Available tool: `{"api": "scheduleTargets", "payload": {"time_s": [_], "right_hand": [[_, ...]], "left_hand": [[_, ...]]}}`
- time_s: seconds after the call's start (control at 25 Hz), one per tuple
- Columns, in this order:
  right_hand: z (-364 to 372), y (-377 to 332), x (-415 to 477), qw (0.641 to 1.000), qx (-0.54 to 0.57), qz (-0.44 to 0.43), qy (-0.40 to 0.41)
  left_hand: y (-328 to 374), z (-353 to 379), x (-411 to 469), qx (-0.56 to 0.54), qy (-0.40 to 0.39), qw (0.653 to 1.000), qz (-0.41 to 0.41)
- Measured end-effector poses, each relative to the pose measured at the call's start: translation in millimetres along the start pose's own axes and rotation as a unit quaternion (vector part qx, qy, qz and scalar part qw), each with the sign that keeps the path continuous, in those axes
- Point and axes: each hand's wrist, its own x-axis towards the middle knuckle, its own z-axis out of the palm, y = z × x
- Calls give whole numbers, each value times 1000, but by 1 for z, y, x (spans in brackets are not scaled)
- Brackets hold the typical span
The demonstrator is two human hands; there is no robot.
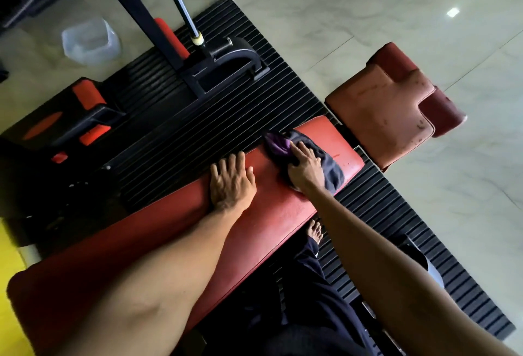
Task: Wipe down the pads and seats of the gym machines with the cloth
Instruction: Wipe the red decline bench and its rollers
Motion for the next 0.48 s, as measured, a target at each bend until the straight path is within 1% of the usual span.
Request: {"api": "scheduleTargets", "payload": {"time_s": [0.08,0.16,0.28,0.32,0.36,0.44,0.48], "right_hand": [[9,-22,-6,998,-22,-50,-6],[14,-26,-35,997,-34,-74,-5],[17,7,-61,990,-65,-119,29],[15,16,-54,991,-69,-112,40],[13,21,-40,993,-67,-86,44],[8,11,-5,997,-57,-38,42],[8,-1,12,997,-55,-35,37]], "left_hand": [[0,0,0,3,5,1000,1],[-1,0,0,3,4,1000,7],[-1,1,0,1,16,1000,0],[-1,0,0,-5,16,1000,-3],[0,0,1,-7,15,1000,-2],[0,1,-1,1,19,1000,0],[0,1,0,2,22,1000,-1]]}}
